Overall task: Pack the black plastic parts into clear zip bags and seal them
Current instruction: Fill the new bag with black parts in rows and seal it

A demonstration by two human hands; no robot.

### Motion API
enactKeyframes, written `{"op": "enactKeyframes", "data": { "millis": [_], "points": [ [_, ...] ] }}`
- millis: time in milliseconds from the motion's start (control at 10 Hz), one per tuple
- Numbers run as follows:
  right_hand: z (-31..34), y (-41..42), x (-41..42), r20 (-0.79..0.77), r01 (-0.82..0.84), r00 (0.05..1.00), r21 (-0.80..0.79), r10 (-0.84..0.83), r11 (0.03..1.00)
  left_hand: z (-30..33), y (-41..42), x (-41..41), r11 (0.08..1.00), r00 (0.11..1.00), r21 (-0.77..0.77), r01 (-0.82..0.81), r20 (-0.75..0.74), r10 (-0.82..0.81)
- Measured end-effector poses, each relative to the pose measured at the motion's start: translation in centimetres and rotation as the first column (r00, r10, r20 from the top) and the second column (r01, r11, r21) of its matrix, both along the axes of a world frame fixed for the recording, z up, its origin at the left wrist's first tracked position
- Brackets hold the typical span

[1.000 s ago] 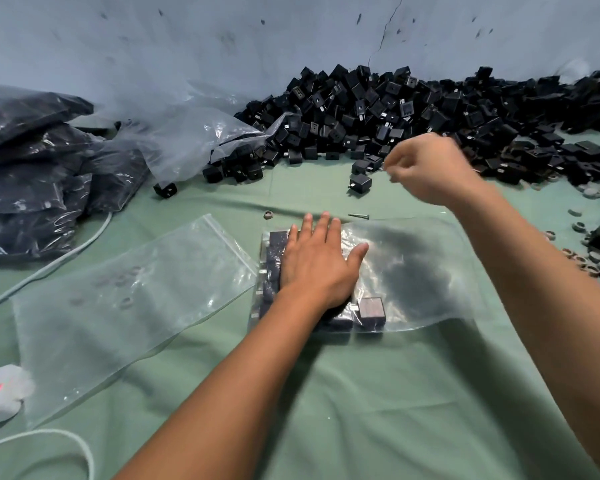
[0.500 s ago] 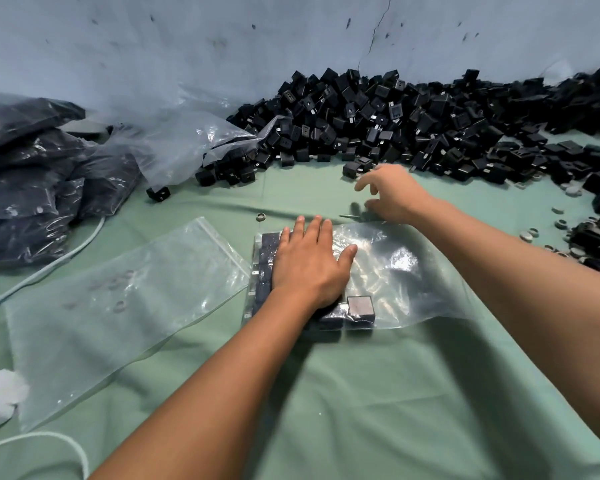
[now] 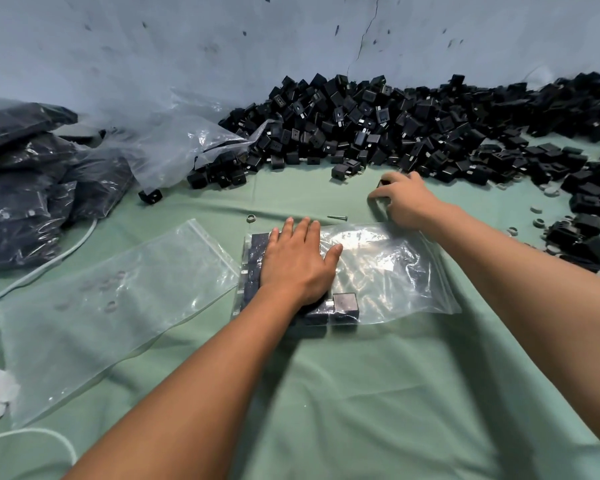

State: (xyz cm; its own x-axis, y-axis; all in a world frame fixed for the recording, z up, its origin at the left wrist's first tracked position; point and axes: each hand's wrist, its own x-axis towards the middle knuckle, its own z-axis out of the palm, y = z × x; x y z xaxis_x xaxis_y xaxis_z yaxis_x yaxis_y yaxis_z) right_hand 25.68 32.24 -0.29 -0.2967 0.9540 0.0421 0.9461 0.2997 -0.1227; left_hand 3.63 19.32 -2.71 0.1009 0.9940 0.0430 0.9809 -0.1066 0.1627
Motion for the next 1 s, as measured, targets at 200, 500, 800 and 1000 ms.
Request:
{"op": "enactKeyframes", "data": {
  "millis": [200,500,800,1000],
  "points": [
    [0.7,-0.3,1.6,-0.071,0.065,0.995,-0.095,-0.072,0.993,0.0,-0.1,0.0,1.000,1.000,0.000,0.000,0.004,0.000],
    [0.4,-7.8,7.7,-0.474,0.260,0.817,-0.208,-0.330,0.943,0.0,-0.1,0.0,1.000,1.000,0.004,0.004,-0.001,-0.004],
    [0.9,-13.0,6.3,-0.627,-0.108,0.772,-0.299,-0.109,0.948,0.3,-0.2,0.0,1.000,1.000,-0.001,-0.002,0.005,0.002],
    [0.1,-12.9,5.2,-0.738,-0.297,0.671,-0.348,-0.065,0.889,0.8,-0.1,0.0,1.000,1.000,-0.020,-0.002,-0.004,0.002]
  ]
}}
